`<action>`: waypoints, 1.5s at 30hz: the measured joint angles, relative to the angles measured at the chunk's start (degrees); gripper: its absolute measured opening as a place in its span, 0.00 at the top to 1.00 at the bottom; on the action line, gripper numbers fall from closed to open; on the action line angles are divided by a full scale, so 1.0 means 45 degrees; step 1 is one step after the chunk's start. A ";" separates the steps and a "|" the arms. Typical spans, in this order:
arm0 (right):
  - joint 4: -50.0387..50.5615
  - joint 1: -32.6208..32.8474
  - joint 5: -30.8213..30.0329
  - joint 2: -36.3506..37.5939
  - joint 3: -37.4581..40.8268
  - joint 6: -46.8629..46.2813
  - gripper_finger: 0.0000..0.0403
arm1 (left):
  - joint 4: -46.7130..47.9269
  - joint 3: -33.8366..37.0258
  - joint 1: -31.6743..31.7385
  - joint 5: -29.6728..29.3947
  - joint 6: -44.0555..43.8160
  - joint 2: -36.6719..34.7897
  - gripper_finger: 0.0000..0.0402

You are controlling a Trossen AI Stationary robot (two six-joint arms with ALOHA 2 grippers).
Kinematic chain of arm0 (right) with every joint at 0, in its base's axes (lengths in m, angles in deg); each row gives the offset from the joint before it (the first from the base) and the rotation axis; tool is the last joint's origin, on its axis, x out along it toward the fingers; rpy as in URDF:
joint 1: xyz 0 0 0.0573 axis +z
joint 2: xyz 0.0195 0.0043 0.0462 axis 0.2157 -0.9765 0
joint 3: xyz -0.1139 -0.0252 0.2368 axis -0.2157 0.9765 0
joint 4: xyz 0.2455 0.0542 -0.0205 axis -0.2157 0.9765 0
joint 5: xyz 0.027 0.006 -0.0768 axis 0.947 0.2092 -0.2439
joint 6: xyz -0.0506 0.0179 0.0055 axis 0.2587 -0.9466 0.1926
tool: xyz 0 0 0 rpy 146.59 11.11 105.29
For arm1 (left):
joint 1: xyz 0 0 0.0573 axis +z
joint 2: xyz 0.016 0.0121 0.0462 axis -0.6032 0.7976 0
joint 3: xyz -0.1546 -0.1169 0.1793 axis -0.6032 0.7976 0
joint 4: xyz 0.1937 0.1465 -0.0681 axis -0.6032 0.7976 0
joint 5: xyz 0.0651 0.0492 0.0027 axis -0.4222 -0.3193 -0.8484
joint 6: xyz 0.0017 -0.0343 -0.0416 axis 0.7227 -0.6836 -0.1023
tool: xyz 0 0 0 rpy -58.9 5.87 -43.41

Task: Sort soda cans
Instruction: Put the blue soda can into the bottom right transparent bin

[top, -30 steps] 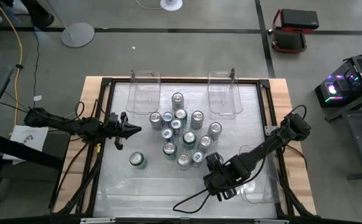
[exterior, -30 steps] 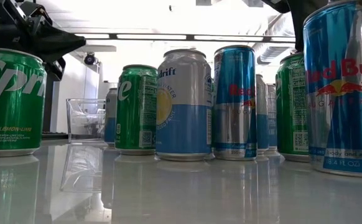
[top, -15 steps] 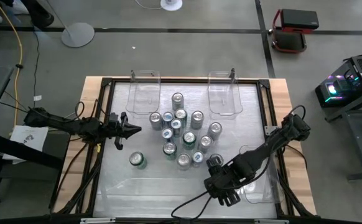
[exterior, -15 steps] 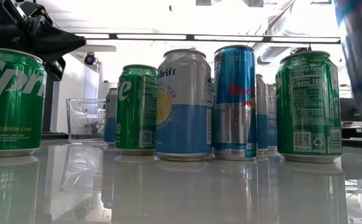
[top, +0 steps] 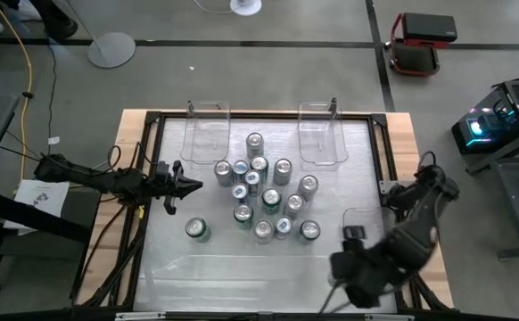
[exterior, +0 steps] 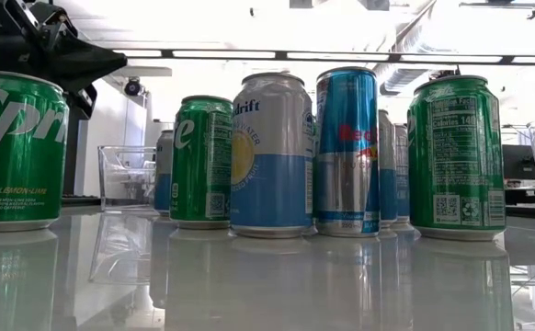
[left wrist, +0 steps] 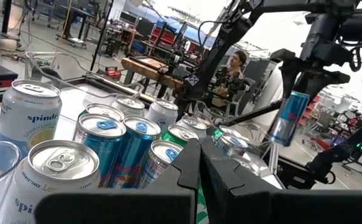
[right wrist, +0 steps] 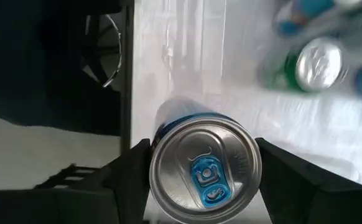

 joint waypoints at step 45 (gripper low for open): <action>-0.4602 0.4577 0.2742 0.4461 1.0390 -0.7924 0.41 | -0.0604 0.0000 0.0000 -0.0312 0.0560 0.0034 1.00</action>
